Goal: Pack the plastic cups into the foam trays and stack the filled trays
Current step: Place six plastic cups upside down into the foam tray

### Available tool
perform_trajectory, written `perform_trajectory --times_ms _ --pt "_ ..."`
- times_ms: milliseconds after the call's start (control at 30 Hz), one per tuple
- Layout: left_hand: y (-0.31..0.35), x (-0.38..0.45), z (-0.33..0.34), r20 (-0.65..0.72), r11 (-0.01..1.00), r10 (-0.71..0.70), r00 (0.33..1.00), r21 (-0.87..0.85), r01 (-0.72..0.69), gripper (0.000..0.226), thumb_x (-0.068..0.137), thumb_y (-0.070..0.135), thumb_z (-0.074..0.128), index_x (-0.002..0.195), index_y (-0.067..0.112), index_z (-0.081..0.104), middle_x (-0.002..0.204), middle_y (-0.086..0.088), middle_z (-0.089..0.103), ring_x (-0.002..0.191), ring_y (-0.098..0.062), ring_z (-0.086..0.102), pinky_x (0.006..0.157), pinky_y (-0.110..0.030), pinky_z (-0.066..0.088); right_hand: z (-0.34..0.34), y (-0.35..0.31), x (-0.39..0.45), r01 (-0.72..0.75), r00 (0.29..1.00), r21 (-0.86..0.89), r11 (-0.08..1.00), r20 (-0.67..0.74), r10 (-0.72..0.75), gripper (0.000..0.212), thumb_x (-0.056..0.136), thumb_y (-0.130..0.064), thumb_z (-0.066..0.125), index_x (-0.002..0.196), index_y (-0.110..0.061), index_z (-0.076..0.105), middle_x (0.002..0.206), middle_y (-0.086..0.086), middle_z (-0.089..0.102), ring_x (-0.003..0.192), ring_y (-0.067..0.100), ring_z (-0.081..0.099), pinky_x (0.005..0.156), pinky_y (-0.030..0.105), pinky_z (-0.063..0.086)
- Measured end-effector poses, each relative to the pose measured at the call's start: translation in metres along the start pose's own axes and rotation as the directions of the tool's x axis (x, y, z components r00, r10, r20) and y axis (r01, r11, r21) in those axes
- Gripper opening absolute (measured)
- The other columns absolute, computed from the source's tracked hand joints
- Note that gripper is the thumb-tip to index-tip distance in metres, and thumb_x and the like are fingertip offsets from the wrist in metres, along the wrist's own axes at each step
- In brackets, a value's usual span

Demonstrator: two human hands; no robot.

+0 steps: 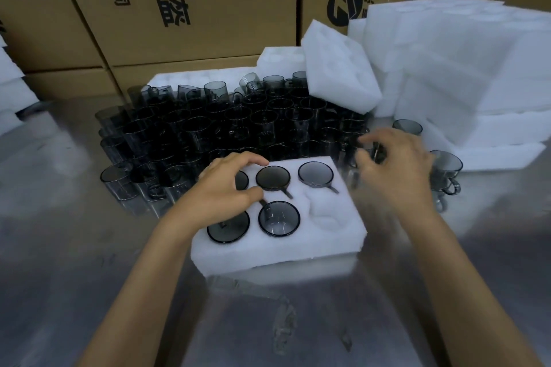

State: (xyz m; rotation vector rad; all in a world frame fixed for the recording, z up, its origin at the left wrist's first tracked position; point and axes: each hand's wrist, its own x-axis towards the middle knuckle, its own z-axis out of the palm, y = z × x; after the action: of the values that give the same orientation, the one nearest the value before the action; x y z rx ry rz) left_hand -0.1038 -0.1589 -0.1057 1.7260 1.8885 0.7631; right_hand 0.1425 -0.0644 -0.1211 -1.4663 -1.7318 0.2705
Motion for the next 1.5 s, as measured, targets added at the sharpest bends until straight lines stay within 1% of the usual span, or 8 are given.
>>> perform_trajectory --times_ms 233,800,933,1033,1100,1233,1367,1500 --pt "0.003 0.001 0.003 -0.031 1.0 0.0 1.0 0.019 0.001 0.038 0.09 0.023 0.064 0.102 0.057 0.052 0.118 0.025 0.048 0.126 -0.013 0.034 0.114 -0.045 0.026 0.002 0.036 0.006 -0.194 0.979 -0.395 0.898 -0.024 0.201 0.036 0.089 -0.023 0.056 0.124 -0.015 0.062 0.129 0.012 0.059 0.127 0.033 0.04 0.105 0.049 0.026" --pt "0.002 0.003 0.008 -0.108 0.995 -0.018 0.994 -0.096 0.007 0.031 0.093 0.022 0.061 0.106 0.05 0.06 0.127 0.015 0.055 0.133 -0.013 0.042 0.107 -0.052 0.042 -0.01 0.03 0.008 -0.224 0.975 -0.286 0.932 -0.061 0.216 0.051 0.073 0.0 0.054 0.122 -0.014 0.056 0.103 0.009 0.07 0.106 0.034 0.058 0.107 0.046 0.023" --pt "0.008 0.001 0.01 -0.2 0.981 0.037 0.979 -0.179 -0.074 0.029 0.094 0.014 0.059 0.106 0.039 0.066 0.113 0.024 0.062 0.11 -0.002 0.056 0.092 -0.043 0.054 -0.013 0.01 0.004 -0.054 0.973 -0.234 0.971 -0.23 -0.001 0.048 0.074 0.002 0.049 0.117 -0.018 0.06 0.103 0.003 0.069 0.102 0.03 0.056 0.109 0.049 0.024" --pt "0.015 -0.001 0.012 -0.256 0.966 0.097 0.962 -0.207 -0.153 0.03 0.095 0.012 0.06 0.111 0.037 0.065 0.114 0.025 0.064 0.111 0.006 0.056 0.099 -0.03 0.049 -0.009 -0.012 -0.003 0.216 0.937 -0.065 0.974 -0.266 -0.226 0.045 0.076 0.001 0.052 0.115 -0.018 0.062 0.098 -0.004 0.067 0.096 0.018 0.053 0.103 0.035 0.025" --pt "0.02 -0.002 0.014 -0.259 0.941 0.144 0.955 -0.262 -0.213 0.039 0.094 0.007 0.062 0.122 0.035 0.061 0.118 0.02 0.064 0.114 0.004 0.057 0.103 -0.026 0.046 -0.003 -0.026 -0.011 0.378 0.901 0.072 0.923 -0.26 -0.348 0.045 0.077 0.006 0.057 0.116 -0.016 0.064 0.094 -0.008 0.064 0.094 0.009 0.049 0.098 0.027 0.026" --pt "0.022 -0.002 0.018 -0.217 0.918 0.194 0.957 -0.304 -0.255 0.074 0.089 0.005 0.068 0.148 0.036 0.036 0.134 0.013 0.054 0.117 -0.001 0.057 0.101 -0.02 0.046 0.014 -0.041 -0.026 0.616 0.785 0.131 0.777 -0.188 -0.591 0.035 0.081 0.009 0.062 0.111 -0.008 0.07 0.097 0.002 0.068 0.107 0.02 0.054 0.11 0.04 0.035" --pt "0.021 -0.001 0.02 -0.215 0.919 0.22 0.951 -0.282 -0.277 0.092 0.084 0.005 0.074 0.154 0.039 0.024 0.144 0.012 0.042 0.122 0.001 0.052 0.101 -0.019 0.046 0.026 -0.046 -0.035 0.735 0.677 0.114 0.668 -0.172 -0.716 0.024 0.081 0.009 0.069 0.097 -0.009 0.072 0.094 0.0 0.071 0.116 0.02 0.056 0.115 0.038 0.031" --pt "0.02 -0.002 0.019 -0.257 0.916 0.254 0.932 -0.244 -0.317 0.08 0.082 0.006 0.077 0.147 0.033 0.039 0.137 0.014 0.052 0.125 -0.005 0.053 0.107 -0.029 0.045 0.028 -0.05 -0.043 0.765 0.644 0.111 0.635 -0.141 -0.752 0.017 0.085 0.002 0.069 0.096 -0.01 0.073 0.101 -0.002 0.071 0.117 0.021 0.057 0.11 0.036 0.034"
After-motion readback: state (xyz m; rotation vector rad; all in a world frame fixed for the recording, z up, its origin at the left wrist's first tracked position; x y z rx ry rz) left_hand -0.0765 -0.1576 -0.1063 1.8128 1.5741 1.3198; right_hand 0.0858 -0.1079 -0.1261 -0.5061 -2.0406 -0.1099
